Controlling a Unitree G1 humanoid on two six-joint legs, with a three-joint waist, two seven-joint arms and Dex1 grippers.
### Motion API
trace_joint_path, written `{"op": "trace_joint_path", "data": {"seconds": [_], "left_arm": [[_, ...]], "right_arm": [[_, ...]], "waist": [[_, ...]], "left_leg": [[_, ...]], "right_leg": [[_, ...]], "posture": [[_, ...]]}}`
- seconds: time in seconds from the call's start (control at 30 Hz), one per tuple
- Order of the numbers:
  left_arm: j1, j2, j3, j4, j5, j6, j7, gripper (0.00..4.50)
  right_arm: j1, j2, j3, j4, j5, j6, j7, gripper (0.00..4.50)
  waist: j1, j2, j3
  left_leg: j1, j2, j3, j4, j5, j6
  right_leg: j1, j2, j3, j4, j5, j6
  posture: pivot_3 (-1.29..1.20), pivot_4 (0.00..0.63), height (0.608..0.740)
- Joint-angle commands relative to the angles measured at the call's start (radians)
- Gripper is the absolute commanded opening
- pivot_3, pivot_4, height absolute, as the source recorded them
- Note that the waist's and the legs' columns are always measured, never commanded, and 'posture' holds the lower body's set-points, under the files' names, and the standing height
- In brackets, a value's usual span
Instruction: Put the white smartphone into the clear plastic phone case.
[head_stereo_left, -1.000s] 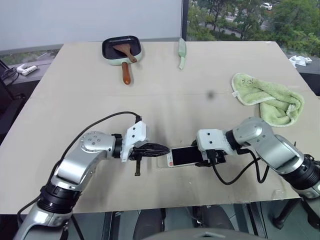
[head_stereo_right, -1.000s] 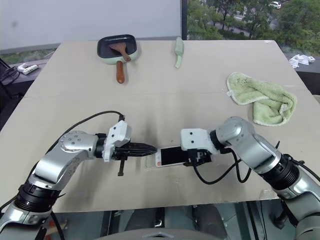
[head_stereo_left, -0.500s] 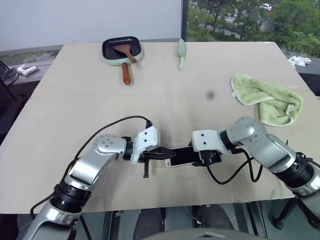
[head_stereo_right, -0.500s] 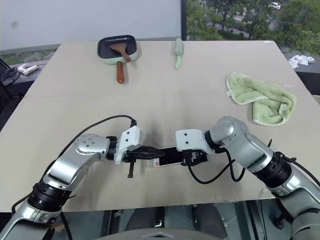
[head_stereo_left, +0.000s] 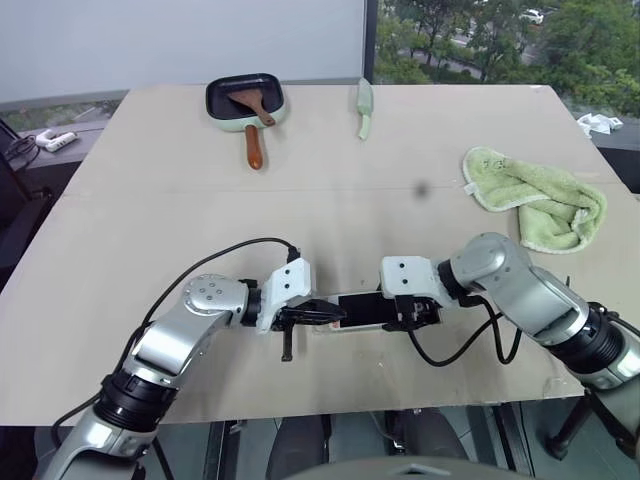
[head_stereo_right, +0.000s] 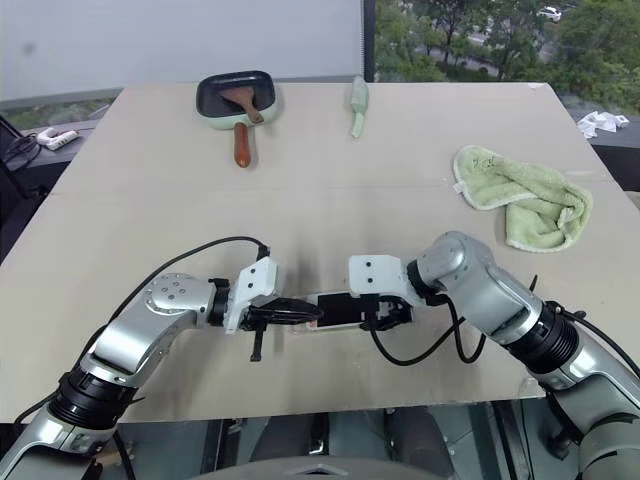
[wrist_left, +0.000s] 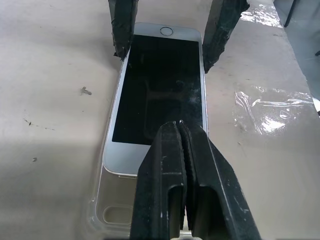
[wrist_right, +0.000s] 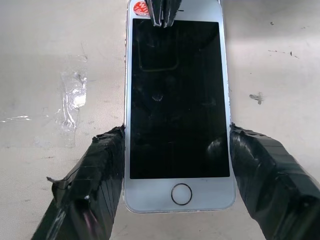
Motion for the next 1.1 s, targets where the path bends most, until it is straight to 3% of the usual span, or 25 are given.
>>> {"op": "trace_joint_path", "data": {"seconds": [0.03,1.07,1.1], "left_arm": [[0.009,0.002,-0.006,-0.028,0.021,-0.016,0.008,0.07],[0.035,-0.034,-0.087,0.054,0.114,0.01,0.068,0.07],[0.037,-0.035,-0.086,0.057,0.116,0.008,0.07,0.02]], "right_arm": [[-0.009,0.005,0.031,-0.017,-0.016,0.037,-0.02,2.93],[-0.005,0.0,0.101,-0.03,-0.027,-0.013,0.003,2.93],[-0.004,0.001,0.099,-0.03,-0.024,-0.013,0.004,3.36]], "waist": [[-0.001,0.0,0.0],[-0.001,0.0,-0.01],[-0.001,0.0,-0.01]], "left_leg": [[0.0,0.0,0.0,0.0,0.0,0.0],[0.008,0.0,-0.002,0.001,0.0,0.001],[0.008,0.0,-0.002,0.001,0.0,0.001]], "right_leg": [[0.0,0.0,0.0,0.0,0.0,0.0],[0.008,0.0,-0.001,-0.001,-0.001,-0.001],[0.008,0.0,-0.001,-0.001,-0.001,-0.001]], "posture": [[0.0,0.15,0.74],[0.0,0.15,0.74],[0.0,0.15,0.74]]}}
